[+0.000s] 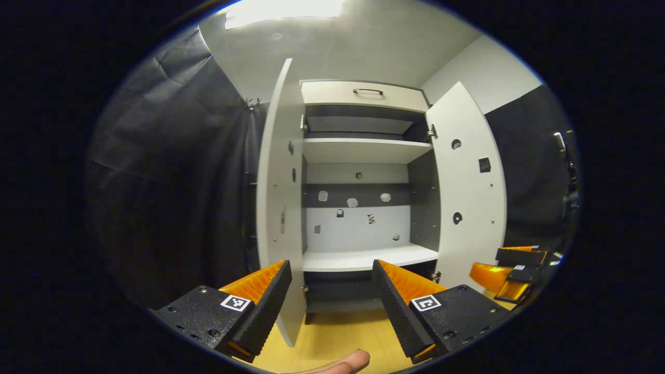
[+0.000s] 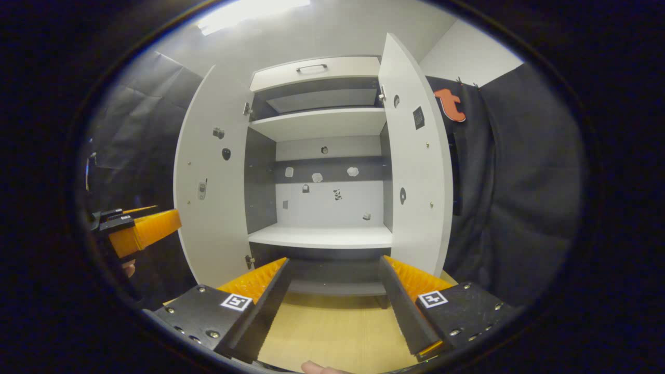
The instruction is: Open the right door of the double-door shoe cabinet with the right hand, and open the left door with the left hand.
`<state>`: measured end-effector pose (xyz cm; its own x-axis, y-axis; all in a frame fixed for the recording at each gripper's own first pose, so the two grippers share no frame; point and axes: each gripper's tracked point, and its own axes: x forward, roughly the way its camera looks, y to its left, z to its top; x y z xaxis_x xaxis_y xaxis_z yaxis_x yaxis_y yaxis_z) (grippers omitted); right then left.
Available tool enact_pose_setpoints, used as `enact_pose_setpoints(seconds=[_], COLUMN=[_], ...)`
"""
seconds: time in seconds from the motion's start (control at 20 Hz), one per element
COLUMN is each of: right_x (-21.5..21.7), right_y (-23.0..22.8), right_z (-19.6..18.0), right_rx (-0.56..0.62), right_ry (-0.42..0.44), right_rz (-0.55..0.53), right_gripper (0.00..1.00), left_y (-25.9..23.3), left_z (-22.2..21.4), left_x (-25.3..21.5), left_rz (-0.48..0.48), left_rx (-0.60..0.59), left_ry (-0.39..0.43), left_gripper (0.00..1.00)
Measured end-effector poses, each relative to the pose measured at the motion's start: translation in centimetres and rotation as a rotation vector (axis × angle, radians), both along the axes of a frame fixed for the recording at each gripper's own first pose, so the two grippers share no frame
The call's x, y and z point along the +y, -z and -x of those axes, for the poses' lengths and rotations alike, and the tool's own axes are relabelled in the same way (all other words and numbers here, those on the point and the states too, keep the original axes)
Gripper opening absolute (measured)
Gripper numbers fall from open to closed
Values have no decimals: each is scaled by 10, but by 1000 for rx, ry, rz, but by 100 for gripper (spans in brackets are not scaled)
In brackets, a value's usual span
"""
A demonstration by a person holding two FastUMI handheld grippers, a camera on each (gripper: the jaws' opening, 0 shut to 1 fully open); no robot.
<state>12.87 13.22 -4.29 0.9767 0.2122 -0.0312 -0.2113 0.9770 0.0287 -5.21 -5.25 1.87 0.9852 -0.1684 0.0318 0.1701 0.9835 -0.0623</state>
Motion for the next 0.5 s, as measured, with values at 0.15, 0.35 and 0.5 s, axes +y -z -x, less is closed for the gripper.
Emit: enact_pose_setpoints(seconds=[0.15, 0.35, 0.5], right_x=[-8, -21, -30], right_y=[6, -2, -7], right_z=[-7, -15, -17], right_rx=[16, 5, -9], right_ry=[33, 52, 63], right_rz=[-34, -68, -58], right_gripper=[100, 100, 100], left_y=[14, 19, 17], left_z=[2, 2, 3], left_x=[-40, -62, -61], left_rz=[-21, -34, -49], left_rx=[24, 25, 13], left_ry=[63, 77, 62], left_gripper=[96, 98, 100])
